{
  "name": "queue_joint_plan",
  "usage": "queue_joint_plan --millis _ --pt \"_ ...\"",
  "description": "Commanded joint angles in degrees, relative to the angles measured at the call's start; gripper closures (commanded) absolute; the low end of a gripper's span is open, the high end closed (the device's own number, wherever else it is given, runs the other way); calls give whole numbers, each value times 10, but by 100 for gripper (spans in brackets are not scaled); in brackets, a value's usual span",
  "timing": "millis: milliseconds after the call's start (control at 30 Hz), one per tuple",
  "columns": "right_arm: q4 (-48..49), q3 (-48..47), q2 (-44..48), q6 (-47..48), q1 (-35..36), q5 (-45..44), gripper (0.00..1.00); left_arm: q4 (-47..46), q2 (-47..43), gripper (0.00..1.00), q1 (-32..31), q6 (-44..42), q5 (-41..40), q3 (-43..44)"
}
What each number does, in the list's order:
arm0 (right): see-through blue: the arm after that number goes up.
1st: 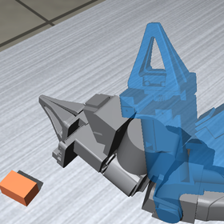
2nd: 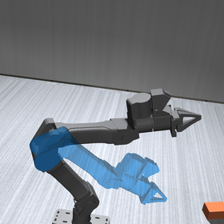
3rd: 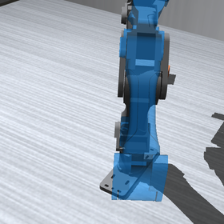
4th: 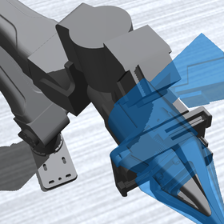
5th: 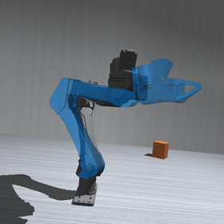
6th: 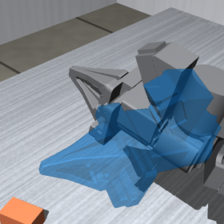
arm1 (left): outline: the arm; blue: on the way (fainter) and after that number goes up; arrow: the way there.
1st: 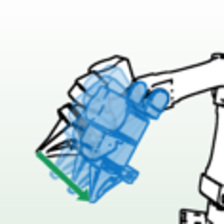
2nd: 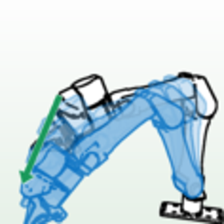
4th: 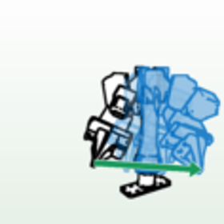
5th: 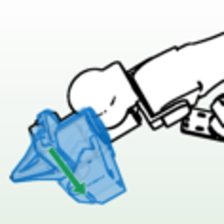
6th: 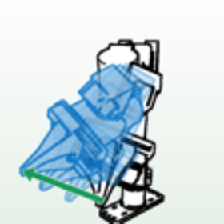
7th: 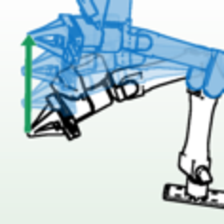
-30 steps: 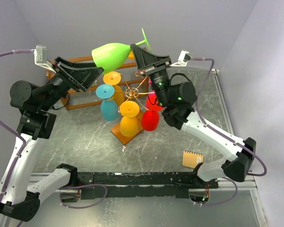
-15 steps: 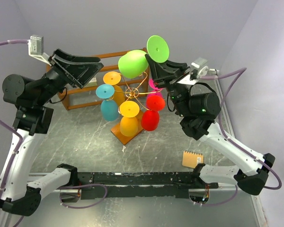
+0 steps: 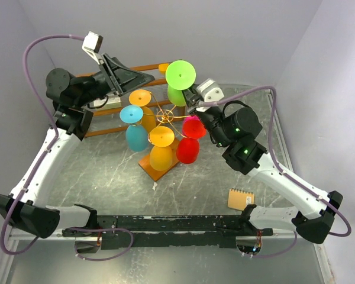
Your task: Place the wine glass upside down on the wine glass rack
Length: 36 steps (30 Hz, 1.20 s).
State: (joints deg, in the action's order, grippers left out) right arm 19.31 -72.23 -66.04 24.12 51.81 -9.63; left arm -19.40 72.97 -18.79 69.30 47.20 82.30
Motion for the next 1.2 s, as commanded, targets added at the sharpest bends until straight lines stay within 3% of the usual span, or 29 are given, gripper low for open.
queue_joint_plan --millis 0,100,233,533,633,833,1033,1167 --pt "-29 -16 0 66 0 11 100 -9 13 15 -44 -3 14 34" --pt "-41 -19 -6 82 0 29 100 21 30 18 -63 -19 6 53" --pt "-39 -13 -6 93 0 46 100 40 36 30 -69 -23 -6 59" --pt "-44 -12 -1 103 0 74 100 56 48 71 -69 -14 -6 66" --pt "-44 -11 1 100 -1 71 100 55 50 92 -70 -10 -5 68" --pt "-29 -2 16 66 -1 32 100 48 49 93 -70 -12 -4 76" --pt "-60 8 47 23 0 5 53 53 44 93 -70 -32 -11 91" --pt "-90 27 79 -25 -1 5 38 62 42 93 -70 -46 -21 97"
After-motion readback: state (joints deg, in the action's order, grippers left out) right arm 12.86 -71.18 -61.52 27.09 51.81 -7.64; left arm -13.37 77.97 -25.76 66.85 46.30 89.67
